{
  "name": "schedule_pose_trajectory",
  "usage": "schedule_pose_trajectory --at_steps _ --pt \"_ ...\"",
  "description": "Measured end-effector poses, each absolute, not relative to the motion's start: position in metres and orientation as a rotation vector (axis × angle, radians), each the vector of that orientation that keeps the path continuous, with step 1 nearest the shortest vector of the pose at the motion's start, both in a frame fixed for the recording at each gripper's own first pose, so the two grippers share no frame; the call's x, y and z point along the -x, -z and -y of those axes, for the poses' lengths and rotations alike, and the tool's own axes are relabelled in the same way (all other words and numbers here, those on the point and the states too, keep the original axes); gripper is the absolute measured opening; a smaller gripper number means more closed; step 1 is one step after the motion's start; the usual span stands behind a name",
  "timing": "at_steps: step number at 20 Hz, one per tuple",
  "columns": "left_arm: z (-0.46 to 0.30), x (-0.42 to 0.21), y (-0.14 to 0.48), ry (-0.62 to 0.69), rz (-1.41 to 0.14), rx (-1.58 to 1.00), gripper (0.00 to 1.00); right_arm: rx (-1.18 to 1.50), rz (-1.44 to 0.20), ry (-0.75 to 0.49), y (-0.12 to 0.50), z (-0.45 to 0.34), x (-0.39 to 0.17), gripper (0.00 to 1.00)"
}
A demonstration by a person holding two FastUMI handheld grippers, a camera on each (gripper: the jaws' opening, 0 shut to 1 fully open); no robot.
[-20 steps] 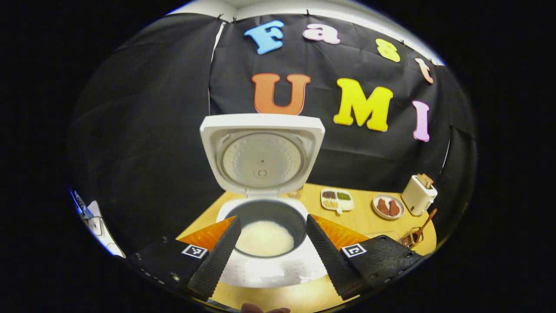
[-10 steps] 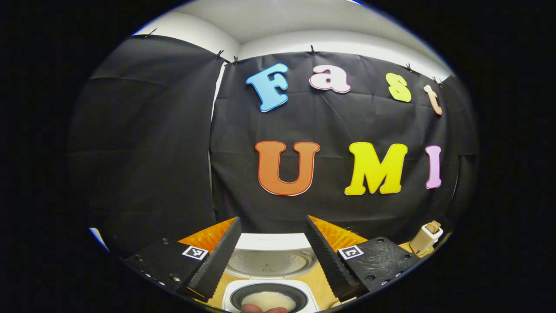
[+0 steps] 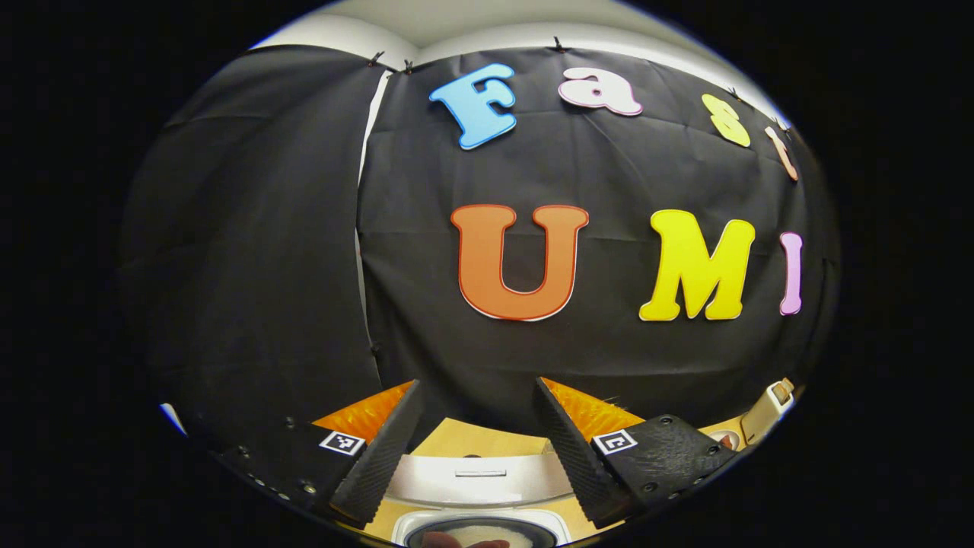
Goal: Close the left gripper, press the button to open the rice cooker; take a wooden spoon from the chopstick holder with the right hand, scoop a spoonful of rice and pour it into the rice cooker, then put the wooden spoon back into the chopstick holder.
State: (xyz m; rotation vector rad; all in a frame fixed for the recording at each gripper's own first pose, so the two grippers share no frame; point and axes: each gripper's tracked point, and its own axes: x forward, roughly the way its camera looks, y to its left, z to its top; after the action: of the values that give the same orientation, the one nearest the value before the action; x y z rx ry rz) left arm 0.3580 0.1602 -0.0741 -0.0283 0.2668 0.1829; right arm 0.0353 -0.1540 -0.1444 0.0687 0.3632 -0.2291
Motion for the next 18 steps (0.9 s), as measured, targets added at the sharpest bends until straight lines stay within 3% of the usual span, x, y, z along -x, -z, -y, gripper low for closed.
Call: schedule_pose_trajectory --at_steps 2,6,12,18 --pt "-0.16 -0.349 0.096 -0.184 -0.377 0.025 0.94 -0.057 -0.365 0.213 0.144 0.147 -0.036 1.0" --pt "-0.155 -0.317 0.098 -0.137 -0.434 0.026 0.99 -0.043 -0.363 0.149 0.144 0.124 -0.044 1.0" --pt "-0.123 -0.219 0.149 -0.073 -0.54 0.049 0.98 -0.046 -0.367 0.031 0.153 0.085 -0.051 1.0" --pt "-0.106 -0.147 0.212 -0.105 -0.519 0.01 0.96 -0.023 -0.404 -0.042 0.17 0.063 -0.041 1.0"
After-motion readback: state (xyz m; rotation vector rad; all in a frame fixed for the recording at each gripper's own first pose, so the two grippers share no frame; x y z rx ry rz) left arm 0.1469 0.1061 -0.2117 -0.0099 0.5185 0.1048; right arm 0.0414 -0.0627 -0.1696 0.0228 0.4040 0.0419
